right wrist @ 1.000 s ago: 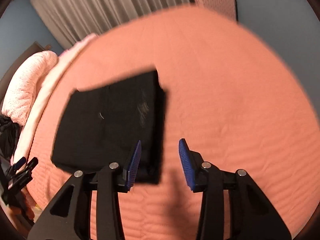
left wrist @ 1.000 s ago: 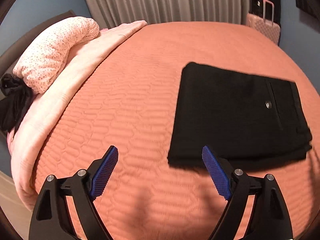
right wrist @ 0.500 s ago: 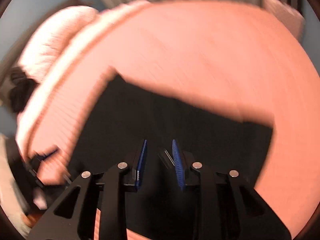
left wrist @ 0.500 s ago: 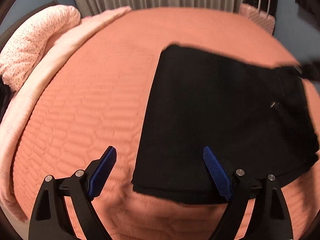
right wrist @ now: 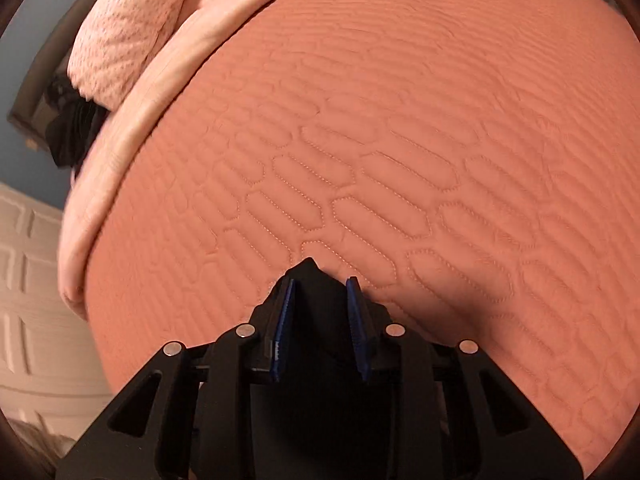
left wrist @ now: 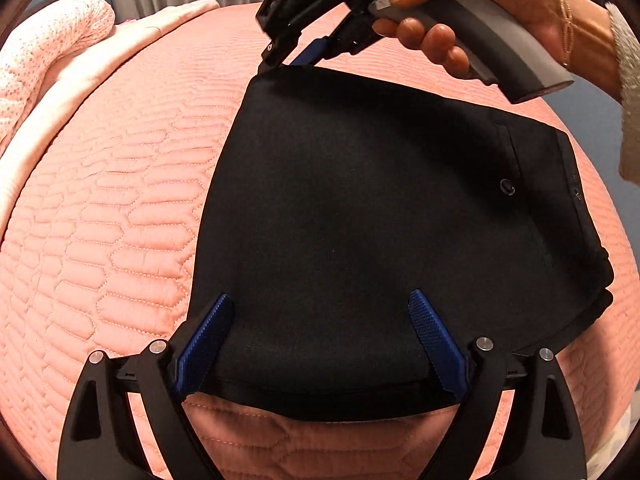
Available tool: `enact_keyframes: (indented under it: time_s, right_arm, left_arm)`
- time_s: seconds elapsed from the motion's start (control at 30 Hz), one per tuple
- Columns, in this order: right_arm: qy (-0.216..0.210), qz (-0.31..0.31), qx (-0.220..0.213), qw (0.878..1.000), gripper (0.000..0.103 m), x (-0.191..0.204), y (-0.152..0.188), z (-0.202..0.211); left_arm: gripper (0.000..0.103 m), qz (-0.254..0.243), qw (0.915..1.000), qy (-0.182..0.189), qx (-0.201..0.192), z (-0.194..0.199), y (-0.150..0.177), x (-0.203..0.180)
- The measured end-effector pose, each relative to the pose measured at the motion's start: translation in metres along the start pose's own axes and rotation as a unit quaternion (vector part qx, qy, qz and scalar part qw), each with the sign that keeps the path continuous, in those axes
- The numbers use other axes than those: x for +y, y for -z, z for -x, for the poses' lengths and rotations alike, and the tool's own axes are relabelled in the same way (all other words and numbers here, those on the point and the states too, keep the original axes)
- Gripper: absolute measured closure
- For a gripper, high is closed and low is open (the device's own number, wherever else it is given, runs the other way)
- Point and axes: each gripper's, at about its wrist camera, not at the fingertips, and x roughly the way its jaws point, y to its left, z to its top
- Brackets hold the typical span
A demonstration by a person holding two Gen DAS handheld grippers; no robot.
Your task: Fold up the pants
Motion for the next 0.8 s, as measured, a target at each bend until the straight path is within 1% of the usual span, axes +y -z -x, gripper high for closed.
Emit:
enact_keyframes:
  time_s: [0.03,0.07,0.1,0.13,0.17,0.2,0.23,0.3,0.33,0.37,0.4,0.43,0.47,0.5,0.53,0.57,0.6,0.63,0.67,0.7,0.73,0.77,0.8]
  right_arm:
    - [0.015,-0.018,-0.013,1.000,0.096,-0.011,-0.009,0.003]
    - [0.040,-0.036,-0.035,0.998,0.103,-0.022,-0.016,0.008]
    - [0.070,-0.053,-0.061,0.994,0.103,-0.034,-0.019,0.017]
    - [0.059,-0.072,-0.091,0.991,0.103,-0.045,-0.020,0.029]
    - [0.035,-0.090,-0.114,0.989,0.103,-0.051,-0.018,0.043]
    - [0.024,-0.094,-0.115,0.989,0.102,-0.051,-0.015,0.047]
    - [0.004,-0.082,-0.103,0.991,0.099,-0.044,-0.009,0.048]
    - [-0.007,-0.047,-0.060,0.997,0.089,-0.030,0.001,0.036]
    - [-0.009,-0.027,-0.032,0.999,0.084,-0.021,0.007,0.023]
    - [-0.001,-0.021,-0.021,1.000,0.071,-0.017,0.008,0.015]
    - [0.012,-0.014,-0.018,1.000,0.068,-0.013,0.010,0.007]
    - [0.014,-0.010,-0.023,1.000,0.073,-0.011,0.012,0.002]
    - [0.008,-0.014,-0.022,1.000,0.102,-0.015,0.010,-0.002]
    - [0.016,-0.025,-0.029,0.999,0.101,-0.021,0.007,-0.001]
    - [0.036,-0.056,-0.050,0.997,0.102,-0.039,0.003,0.006]
    - [0.076,-0.072,-0.074,0.992,0.103,-0.049,-0.001,0.016]
    - [0.093,-0.080,-0.089,0.988,0.103,-0.056,-0.001,0.025]
    - [0.061,-0.094,-0.103,0.988,0.103,-0.057,0.004,0.037]
    - [0.025,-0.091,-0.108,0.990,0.103,-0.048,0.009,0.044]
    - [-0.006,-0.058,-0.105,0.993,0.103,-0.027,0.019,0.049]
    - [-0.013,-0.030,-0.102,0.994,0.103,-0.012,0.026,0.047]
    - [-0.011,-0.001,-0.091,0.996,0.103,0.001,0.033,0.039]
    - [0.010,0.009,-0.071,0.997,0.103,0.000,0.037,0.026]
  left_arm:
    - [0.015,-0.001,1.0000,0.000,-0.002,0.001,0.001,0.001]
    - [0.015,-0.002,1.0000,0.000,-0.002,0.002,0.001,0.001]
    - [0.015,-0.002,1.0000,0.001,-0.001,0.002,0.002,0.002]
    - [0.015,0.000,1.0000,0.004,0.000,-0.001,-0.001,0.007]
    - [0.015,0.001,1.0000,0.004,0.001,-0.003,-0.002,0.001]
    - [0.015,0.001,1.0000,0.002,0.001,-0.002,-0.001,0.001]
    - [0.015,0.001,1.0000,0.000,0.000,-0.002,0.000,0.001]
    - [0.015,0.001,1.0000,-0.002,-0.003,-0.001,0.000,0.001]
    - [0.015,0.003,1.0000,-0.002,-0.003,-0.001,0.001,0.001]
    - [0.014,0.004,1.0000,-0.003,-0.004,-0.001,0.001,0.001]
    - [0.014,0.005,1.0000,-0.005,-0.004,0.000,0.001,0.001]
    - [0.014,0.005,1.0000,-0.007,-0.005,0.000,0.002,0.001]
    - [0.014,0.005,0.9999,-0.008,-0.005,0.000,-0.001,-0.006]
    - [0.014,0.004,0.9999,-0.010,-0.006,0.000,-0.001,-0.006]
    - [0.014,0.004,0.9999,-0.012,-0.007,0.001,-0.001,-0.006]
    - [0.014,0.004,0.9999,-0.013,-0.006,0.000,0.000,-0.009]
    - [0.014,0.006,0.9999,-0.013,-0.006,0.000,0.000,-0.009]
    - [0.014,0.006,0.9999,-0.013,-0.006,0.000,0.000,-0.008]
    - [0.014,0.006,0.9999,-0.013,-0.005,0.000,0.001,-0.008]
    - [0.013,0.007,0.9999,-0.013,-0.005,-0.001,0.001,-0.008]
    - [0.013,0.008,0.9999,-0.013,-0.005,-0.001,0.001,-0.008]
    - [0.013,0.007,0.9999,-0.014,-0.005,-0.003,0.000,-0.014]
    - [0.013,0.006,0.9999,-0.015,-0.004,-0.003,0.000,-0.015]
